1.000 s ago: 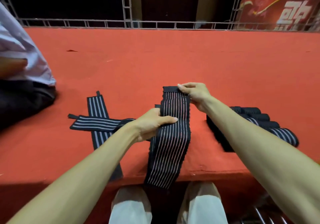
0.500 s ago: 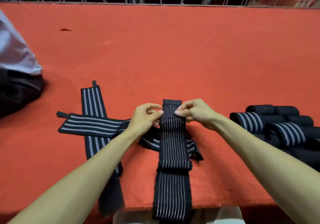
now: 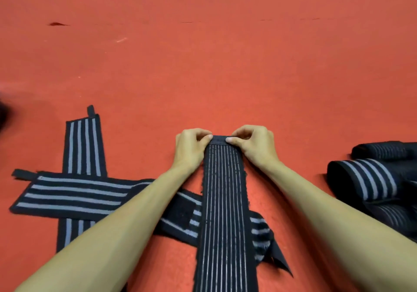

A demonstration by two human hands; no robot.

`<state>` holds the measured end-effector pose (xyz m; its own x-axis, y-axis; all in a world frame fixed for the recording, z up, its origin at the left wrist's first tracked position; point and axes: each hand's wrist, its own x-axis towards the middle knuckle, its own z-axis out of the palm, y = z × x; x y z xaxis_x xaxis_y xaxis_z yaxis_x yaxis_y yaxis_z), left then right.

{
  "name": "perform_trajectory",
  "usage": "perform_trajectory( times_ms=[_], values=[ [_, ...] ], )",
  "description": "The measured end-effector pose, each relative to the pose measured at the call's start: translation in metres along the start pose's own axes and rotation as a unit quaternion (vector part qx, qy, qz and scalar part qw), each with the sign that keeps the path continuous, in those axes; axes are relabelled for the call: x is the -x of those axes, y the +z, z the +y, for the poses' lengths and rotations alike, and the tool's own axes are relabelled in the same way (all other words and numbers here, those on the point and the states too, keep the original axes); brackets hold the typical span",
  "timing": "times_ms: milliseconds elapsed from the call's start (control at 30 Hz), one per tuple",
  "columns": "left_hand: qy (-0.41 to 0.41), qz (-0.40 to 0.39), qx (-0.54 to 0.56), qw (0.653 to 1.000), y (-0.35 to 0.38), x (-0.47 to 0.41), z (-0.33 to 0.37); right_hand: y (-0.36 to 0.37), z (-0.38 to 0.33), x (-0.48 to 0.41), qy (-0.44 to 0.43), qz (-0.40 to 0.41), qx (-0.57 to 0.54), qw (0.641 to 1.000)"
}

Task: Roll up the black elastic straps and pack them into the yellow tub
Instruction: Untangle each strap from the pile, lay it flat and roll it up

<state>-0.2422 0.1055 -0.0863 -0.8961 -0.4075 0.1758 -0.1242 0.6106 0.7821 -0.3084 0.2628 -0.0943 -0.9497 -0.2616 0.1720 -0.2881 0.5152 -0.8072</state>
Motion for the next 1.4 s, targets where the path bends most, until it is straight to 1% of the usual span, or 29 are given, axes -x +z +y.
perform_trajectory(
  times_ms=[100,267,467,567,633,733,800,900,1033,1100,1133,1233,1300,1400],
  values=[
    [0.019,0.016,-0.021,0.999,0.006,-0.004,-0.003,0.005,0.005,-0.004,-0.004,0.015,0.007,1.0],
    [0.024,0.015,-0.055,0.998,0.01,-0.007,-0.006,0.005,0.007,-0.008,0.003,0.008,0.019,1.0],
    [0.029,-0.022,-0.056,0.998,0.012,-0.003,-0.005,0.002,0.004,-0.01,0.012,-0.029,0.05,0.998],
    [0.046,-0.061,-0.038,0.996,0.005,0.005,0.001,0.001,-0.001,-0.007,0.01,-0.037,0.053,0.998],
    [0.042,-0.09,-0.041,0.994,-0.001,0.013,0.005,-0.004,-0.008,-0.001,-0.009,-0.046,0.059,0.997],
    [0.05,-0.098,0.013,0.994,-0.02,0.032,0.021,-0.024,-0.031,0.018,-0.048,-0.038,0.036,0.998],
    [0.08,-0.095,0.035,0.992,-0.039,0.045,0.041,-0.043,-0.049,0.029,-0.07,-0.026,0.018,0.997],
    [0.161,-0.084,0.005,0.983,-0.067,0.064,0.071,-0.075,-0.081,0.046,-0.107,-0.037,0.021,0.993],
    [0.2,-0.059,-0.009,0.978,-0.109,0.1,0.113,-0.117,-0.127,0.083,-0.176,-0.047,0.026,0.983],
    [0.198,-0.059,-0.008,0.978,-0.124,0.113,0.129,-0.133,-0.141,0.095,-0.185,-0.077,0.018,0.98],
    [0.19,-0.066,0.0,0.98,-0.13,0.12,0.135,-0.14,-0.148,0.102,-0.183,-0.104,0.008,0.978],
    [0.111,-0.148,0.102,0.977,-0.15,0.156,0.158,-0.167,-0.169,0.136,-0.144,-0.214,-0.068,0.964],
    [0.066,-0.207,0.167,0.962,-0.16,0.178,0.173,-0.184,-0.18,0.155,-0.106,-0.276,-0.141,0.945],
    [0.019,-0.278,0.277,0.92,-0.178,0.204,0.196,-0.204,-0.195,0.179,-0.078,-0.345,-0.233,0.906]
  ],
)
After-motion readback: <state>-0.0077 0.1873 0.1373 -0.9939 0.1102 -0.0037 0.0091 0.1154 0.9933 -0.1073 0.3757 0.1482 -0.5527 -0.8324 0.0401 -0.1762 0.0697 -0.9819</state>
